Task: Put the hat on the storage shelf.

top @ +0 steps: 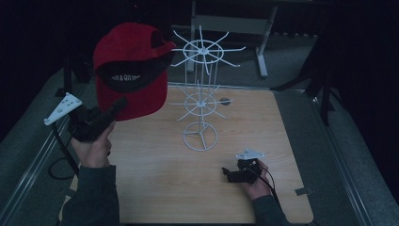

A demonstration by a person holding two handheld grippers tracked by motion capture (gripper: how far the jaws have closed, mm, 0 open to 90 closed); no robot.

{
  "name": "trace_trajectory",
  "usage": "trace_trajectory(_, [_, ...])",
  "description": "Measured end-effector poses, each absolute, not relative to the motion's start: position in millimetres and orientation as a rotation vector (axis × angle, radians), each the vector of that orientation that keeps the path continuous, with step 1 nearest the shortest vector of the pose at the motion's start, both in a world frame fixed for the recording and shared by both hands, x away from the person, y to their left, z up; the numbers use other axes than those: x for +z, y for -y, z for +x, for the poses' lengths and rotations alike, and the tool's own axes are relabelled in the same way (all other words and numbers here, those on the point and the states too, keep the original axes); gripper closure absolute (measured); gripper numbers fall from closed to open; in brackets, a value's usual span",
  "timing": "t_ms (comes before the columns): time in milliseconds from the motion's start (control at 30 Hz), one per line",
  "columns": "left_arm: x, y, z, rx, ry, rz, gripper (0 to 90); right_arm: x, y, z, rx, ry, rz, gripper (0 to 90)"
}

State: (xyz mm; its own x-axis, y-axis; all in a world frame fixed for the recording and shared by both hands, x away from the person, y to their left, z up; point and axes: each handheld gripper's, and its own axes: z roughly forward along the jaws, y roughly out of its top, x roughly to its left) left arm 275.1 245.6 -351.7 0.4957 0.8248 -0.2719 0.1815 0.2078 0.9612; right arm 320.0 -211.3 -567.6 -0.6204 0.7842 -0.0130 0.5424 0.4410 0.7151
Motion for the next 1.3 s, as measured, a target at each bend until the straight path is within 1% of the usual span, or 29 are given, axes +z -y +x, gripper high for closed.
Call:
trace_trajectory(133, [-357.6, -245.4, 274.4, 0.572, -0.998, 1.325, 84.7, -567.6, 211.3, 320.1, 0.983, -2.354, 1.13, 11.2])
trace_trajectory(600, [-408.6, -234.1, 280.1, 0.546, -1.025, 1.408, 84.6, -567.7, 211.2, 320.1, 0.985, -2.352, 1.131, 11.2])
trace_trajectory(933, [-427.4, -225.4, 285.0, 0.525, -1.052, 1.46, 84.3, -567.8, 211.1, 320.2, 0.987, -2.35, 1.13, 11.2])
trace_trajectory(1067, [-433.9, -224.2, 287.9, 0.493, -1.05, 1.503, 83.9, -567.8, 211.1, 320.2, 0.986, -2.35, 1.131, 11.2])
trace_trajectory(1300, [-437.1, -224.5, 289.9, 0.496, -1.04, 1.551, 81.5, -567.8, 211.1, 320.1, 0.986, -2.351, 1.131, 11.2])
